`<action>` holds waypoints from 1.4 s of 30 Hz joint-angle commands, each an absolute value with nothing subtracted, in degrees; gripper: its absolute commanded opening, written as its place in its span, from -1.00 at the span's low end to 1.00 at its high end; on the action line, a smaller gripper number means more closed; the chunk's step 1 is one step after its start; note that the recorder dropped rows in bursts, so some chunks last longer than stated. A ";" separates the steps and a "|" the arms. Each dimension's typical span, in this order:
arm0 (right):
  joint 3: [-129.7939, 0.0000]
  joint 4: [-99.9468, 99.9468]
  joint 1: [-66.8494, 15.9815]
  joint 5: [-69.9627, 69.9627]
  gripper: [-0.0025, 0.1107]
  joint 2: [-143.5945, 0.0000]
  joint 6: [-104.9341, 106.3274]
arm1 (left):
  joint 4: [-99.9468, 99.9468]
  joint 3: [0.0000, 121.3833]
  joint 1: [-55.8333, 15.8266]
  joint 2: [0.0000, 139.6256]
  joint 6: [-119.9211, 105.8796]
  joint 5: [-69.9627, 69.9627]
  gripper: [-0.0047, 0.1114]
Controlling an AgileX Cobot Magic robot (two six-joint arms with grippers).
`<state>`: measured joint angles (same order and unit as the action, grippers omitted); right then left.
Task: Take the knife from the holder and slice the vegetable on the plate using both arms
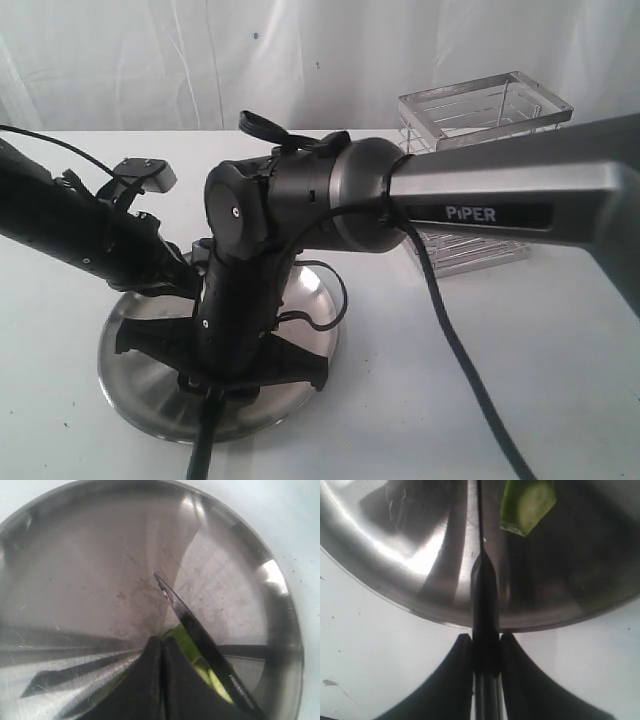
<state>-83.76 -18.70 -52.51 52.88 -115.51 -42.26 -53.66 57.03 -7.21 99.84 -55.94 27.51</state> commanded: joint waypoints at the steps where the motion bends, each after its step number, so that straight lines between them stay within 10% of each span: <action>1: -83.80 -18.07 -52.53 52.73 -0.96 -115.56 -42.15 | -62.00 56.67 -7.00 99.58 -59.30 29.31 -0.91; 22: -83.80 -18.19 -52.64 51.06 -0.96 -115.56 -42.15 | -85.58 56.67 -5.89 108.36 -64.56 31.38 -0.91; 42: -83.91 -18.80 -52.63 55.61 -0.96 -111.19 -33.86 | -93.06 56.79 15.38 108.36 -74.58 47.16 -0.91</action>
